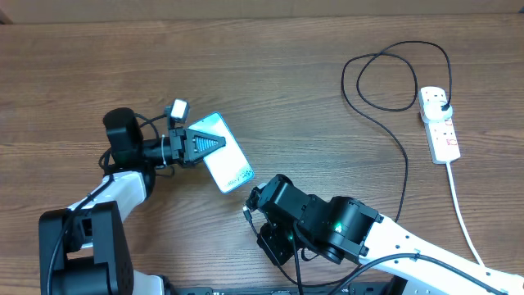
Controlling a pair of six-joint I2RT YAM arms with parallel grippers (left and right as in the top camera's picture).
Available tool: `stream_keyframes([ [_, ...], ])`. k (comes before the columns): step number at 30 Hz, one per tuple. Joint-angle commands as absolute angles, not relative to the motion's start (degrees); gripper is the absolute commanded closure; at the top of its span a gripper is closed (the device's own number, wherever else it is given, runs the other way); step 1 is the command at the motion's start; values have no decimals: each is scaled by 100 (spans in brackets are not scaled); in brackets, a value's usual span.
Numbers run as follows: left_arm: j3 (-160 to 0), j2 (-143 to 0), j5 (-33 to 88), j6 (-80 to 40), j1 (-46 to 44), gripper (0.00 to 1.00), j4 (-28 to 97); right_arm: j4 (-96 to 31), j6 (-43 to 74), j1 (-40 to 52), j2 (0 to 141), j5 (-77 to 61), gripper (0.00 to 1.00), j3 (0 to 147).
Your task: Plug charger to phone and switch on socket
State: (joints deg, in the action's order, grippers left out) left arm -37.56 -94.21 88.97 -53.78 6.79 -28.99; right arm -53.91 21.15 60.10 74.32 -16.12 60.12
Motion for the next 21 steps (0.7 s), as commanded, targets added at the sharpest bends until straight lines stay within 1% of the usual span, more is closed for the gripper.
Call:
stream_keyframes([
  [1,-3868,-9402,9056,-5223,478,96,-2954,-5349,2088,6031,7400,-1852,96,6114],
  [4,-3868,-9402,9059,-5229,316,96,-3118,-5347,2088,6031,7397,-2086,96,6114],
  [9,-3868,-9402,9059,-5229,78,96,-3203,-5129,2049,5977,7397,-1907,96,6038],
  [13,-3868,-9402,9059,-5229,73,96,-3203,-5312,2051,5756,7397,-1243,96,6018],
  [21,-3868,-9402,9061,-5273,73,96,-3199,-5513,1632,5428,7400,-1208,96,6016],
])
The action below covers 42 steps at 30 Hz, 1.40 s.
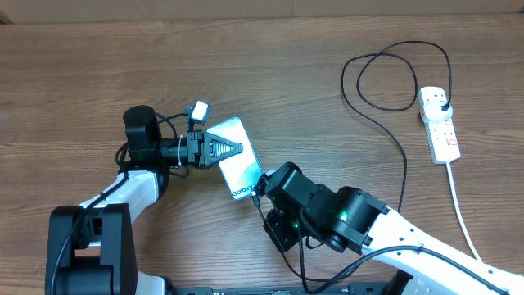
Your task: Plug charger to phone and switch on socket
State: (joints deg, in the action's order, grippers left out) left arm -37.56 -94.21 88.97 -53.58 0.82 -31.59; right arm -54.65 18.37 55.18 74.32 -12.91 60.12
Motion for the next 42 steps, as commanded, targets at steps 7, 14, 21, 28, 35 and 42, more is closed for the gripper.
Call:
stream_keyframes([
  [7,-3868,-9402,9061,-5273,71,96,-3199,-5605,1315,5426,7400,-1874,96,6012],
  [14,-3868,-9402,9061,-5640,71,96,-3197,-5583,1319,5424,7572,-1826,96,6007],
  [21,-3868,-9402,9061,-5649,71,96,-3199,-5531,1319,5424,7631,-1612,96,6007],
  [28,-3868,-9402,9061,-5371,71,96,-3199,-5522,1319,5424,7631,-1592,96,6007],
  [35,-3868,-9402,9061,-5247,71,96,-3199,-5518,1319,5424,7631,-1267,96,6007],
  [42,-3868,-9402,9061,-5118,71,96,-3199,-5437,1319,5424,7631,-1315,96,6007],
])
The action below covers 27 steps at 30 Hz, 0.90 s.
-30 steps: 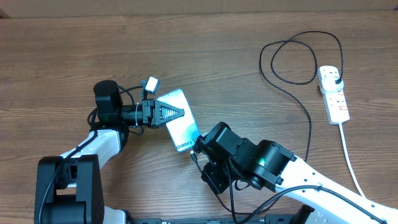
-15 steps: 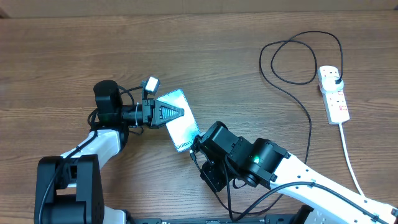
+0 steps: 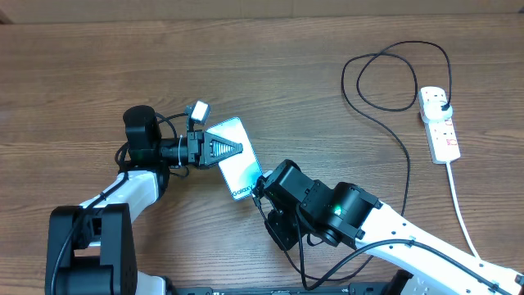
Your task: Plug charger to phone and switch on socket
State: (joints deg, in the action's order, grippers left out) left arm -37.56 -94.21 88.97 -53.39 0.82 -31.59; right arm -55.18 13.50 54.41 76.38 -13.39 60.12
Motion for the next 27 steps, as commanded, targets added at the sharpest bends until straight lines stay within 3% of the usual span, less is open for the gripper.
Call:
stream_keyframes([
  [1,-3868,-9402,9061,-5118,71,96,-3199,-5433,1319,5424,7631,-1317,96,6007],
  [27,-3868,-9402,9065,-5142,71,96,-3155,-5454,1326,5424,7631,-1570,96,6007],
])
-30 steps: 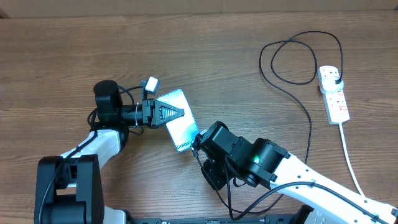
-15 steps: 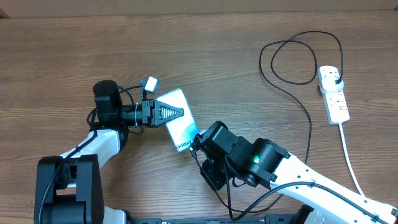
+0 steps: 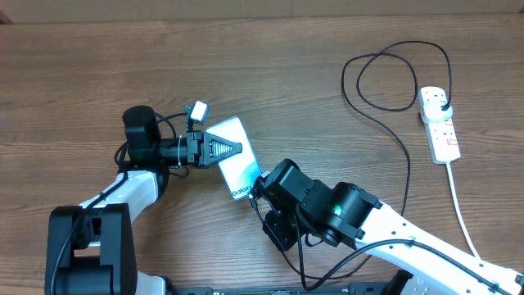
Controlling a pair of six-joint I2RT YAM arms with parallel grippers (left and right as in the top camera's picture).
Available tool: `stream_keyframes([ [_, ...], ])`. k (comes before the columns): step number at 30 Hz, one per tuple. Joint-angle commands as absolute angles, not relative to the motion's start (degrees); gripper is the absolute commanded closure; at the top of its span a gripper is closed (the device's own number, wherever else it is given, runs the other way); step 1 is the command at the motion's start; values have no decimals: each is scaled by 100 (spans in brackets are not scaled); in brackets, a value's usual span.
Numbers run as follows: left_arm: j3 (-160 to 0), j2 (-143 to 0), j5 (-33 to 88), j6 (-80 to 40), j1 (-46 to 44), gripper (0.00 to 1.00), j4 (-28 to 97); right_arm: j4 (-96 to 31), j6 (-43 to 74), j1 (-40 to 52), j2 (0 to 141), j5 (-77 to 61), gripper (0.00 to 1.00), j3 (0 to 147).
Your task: Plug charger to phone and switch on socket
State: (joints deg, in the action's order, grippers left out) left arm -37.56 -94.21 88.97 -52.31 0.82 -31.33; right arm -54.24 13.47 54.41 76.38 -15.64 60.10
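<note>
A white phone lies slanted at the table's middle, its lower end toward the front. From the left, my left gripper is shut on the phone's upper half. My right gripper sits at the phone's lower end, mostly hidden under its own wrist, shut on the charger plug. The plug itself is hidden, so I cannot tell whether it is in the port. The black charger cable runs from the right arm in a loop to the white power strip at the far right, where a black adapter is plugged in.
The cable's loop lies on the wooden table left of the power strip. The strip's white lead runs toward the front right edge. The right arm's body covers the front middle.
Almost nothing differs. The phone and both grippers stand where they were, and the right wrist has shifted only a hair at the phone's lower end.
First my left gripper held the phone further left, and my right gripper hung below and right of it with the plug apart from the phone. Later the phone was further right with the right gripper at its lower end. Both have stayed there.
</note>
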Motion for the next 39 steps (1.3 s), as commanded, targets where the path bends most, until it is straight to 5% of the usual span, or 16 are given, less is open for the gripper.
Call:
stream_keyframes([
  [1,-3868,-9402,9065,-5144,71,96,-3155,-5459,1326,5424,7631,-1568,96,6007],
  [39,-3868,-9402,9065,-5441,56,96,-3131,-5347,1365,5422,7631,-1380,96,6007],
])
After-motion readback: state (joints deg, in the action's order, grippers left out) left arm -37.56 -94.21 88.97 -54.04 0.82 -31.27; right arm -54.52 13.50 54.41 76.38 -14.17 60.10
